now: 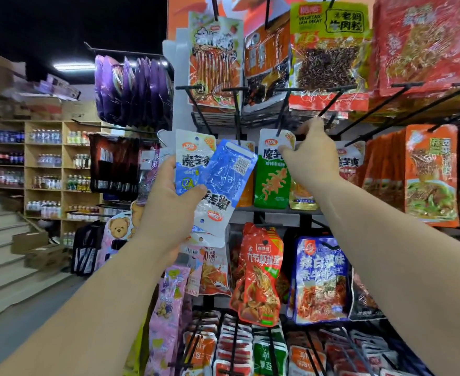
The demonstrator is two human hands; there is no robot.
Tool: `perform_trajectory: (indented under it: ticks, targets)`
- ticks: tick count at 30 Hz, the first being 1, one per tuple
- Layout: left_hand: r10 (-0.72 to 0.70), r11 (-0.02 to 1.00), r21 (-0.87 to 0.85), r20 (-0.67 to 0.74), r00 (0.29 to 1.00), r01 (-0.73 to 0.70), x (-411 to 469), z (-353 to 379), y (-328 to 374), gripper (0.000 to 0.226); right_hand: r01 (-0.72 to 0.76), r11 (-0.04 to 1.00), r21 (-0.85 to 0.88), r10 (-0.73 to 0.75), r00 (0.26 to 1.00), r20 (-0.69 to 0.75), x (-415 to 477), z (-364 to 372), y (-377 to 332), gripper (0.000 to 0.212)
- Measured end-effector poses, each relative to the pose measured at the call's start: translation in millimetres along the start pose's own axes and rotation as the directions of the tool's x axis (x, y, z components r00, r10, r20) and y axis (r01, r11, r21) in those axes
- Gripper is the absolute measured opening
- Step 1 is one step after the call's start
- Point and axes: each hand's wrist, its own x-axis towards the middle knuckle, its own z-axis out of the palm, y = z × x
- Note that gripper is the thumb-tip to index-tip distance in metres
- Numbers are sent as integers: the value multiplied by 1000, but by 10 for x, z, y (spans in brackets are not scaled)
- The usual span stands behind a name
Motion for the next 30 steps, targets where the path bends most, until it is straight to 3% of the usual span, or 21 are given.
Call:
perform_trajectory:
  ticks: [3, 7, 9, 15, 30]
  targets:
    - [-7, 1000, -5, 14, 1000, 7, -20, 22, 33, 44, 180, 960, -213, -169, 983, 72, -117, -48, -48, 55]
    - [-13, 1000, 2, 11, 1000, 13, -36, 46, 46, 40, 326, 737, -592, -257, 945, 201, -278, -121, -96, 75]
    - [-16, 1000, 0, 11, 1000, 16, -40, 40, 53, 40, 339, 642, -688, -243, 941, 237, -358, -158, -79, 83]
    - [-17, 1000, 18, 43, 999, 16, -47, 58, 61, 40, 522, 545, -656, -196, 840, 506, -419, -131, 7, 79]
    - [-34, 997, 77, 26, 999, 32, 17, 33, 32, 38, 481, 520, -706, 60, 804, 592, 1, 198, 102, 88]
